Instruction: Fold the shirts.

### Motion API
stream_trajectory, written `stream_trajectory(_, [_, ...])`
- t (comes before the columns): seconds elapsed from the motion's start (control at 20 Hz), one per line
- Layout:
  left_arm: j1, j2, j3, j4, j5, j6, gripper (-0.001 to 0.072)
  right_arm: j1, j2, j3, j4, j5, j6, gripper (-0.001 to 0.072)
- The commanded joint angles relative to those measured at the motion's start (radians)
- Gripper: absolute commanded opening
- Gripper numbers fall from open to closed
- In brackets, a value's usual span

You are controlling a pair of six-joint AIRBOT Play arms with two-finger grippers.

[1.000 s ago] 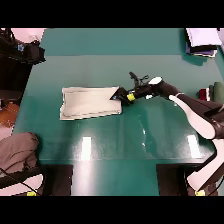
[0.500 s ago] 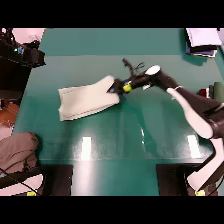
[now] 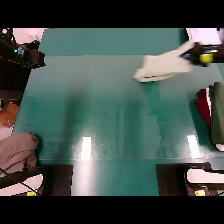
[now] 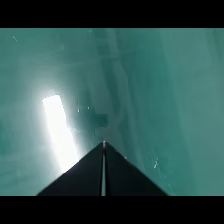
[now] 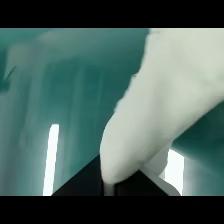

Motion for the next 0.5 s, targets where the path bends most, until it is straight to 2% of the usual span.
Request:
stream_trajectory(0.0, [0.000, 0.000, 0.000, -0.002, -0.002, -0.006, 0.0029, -0.233, 0.069, 0.001, -0.050, -0.010, 0.028, 0.0014])
stream_trajectory(0.3, [0.000, 0.001, 0.000, -0.025, -0.019, -0.011, 0.0029, -0.416, 0.072, 0.001, -0.040, -0.039, 0.027, 0.0014])
stream_trajectory(0.45, [0.000, 0.000, 0.000, -0.034, -0.034, -0.011, 0.0029, -0.458, 0.072, 0.004, 0.049, -0.066, -0.003, 0.0014])
